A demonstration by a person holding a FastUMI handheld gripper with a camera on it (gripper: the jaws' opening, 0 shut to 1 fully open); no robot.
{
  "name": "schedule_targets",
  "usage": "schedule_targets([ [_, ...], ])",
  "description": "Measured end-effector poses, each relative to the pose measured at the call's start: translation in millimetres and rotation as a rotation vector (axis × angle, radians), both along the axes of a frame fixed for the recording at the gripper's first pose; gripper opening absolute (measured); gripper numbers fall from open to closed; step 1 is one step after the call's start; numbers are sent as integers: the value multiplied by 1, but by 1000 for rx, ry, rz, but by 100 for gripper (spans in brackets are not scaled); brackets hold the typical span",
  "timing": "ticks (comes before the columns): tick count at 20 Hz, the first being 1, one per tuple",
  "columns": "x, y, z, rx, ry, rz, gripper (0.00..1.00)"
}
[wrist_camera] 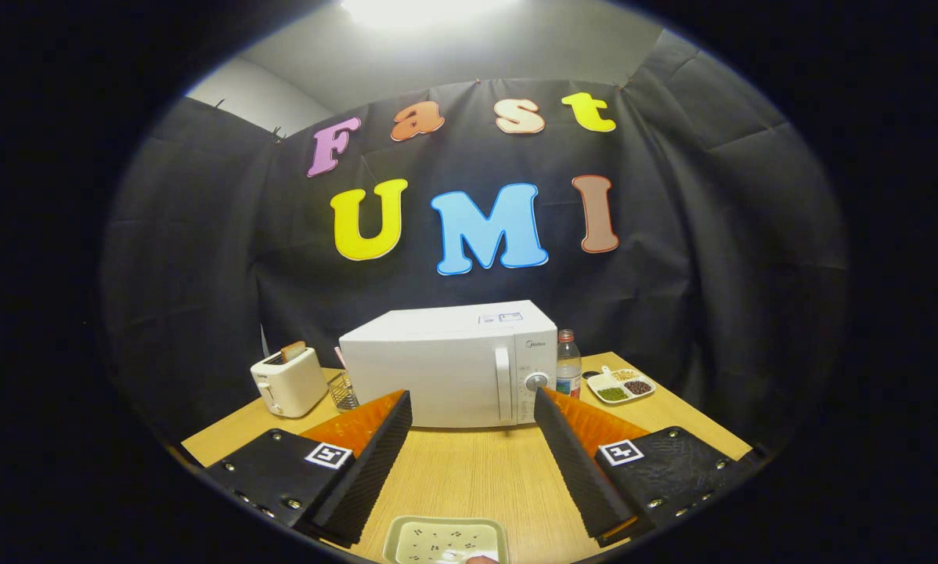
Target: Open the microwave, put the food inside, and close the microwave door.
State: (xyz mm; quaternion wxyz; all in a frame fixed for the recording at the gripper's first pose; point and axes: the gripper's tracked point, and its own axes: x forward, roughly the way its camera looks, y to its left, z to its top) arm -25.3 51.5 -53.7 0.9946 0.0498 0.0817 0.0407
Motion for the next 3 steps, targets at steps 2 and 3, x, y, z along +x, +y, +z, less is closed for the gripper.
schedule_targets([
  [2,1,-3,1,-8,-3,-4,99],
  [3,2,-3,1,-10,-4,-4,99],
])
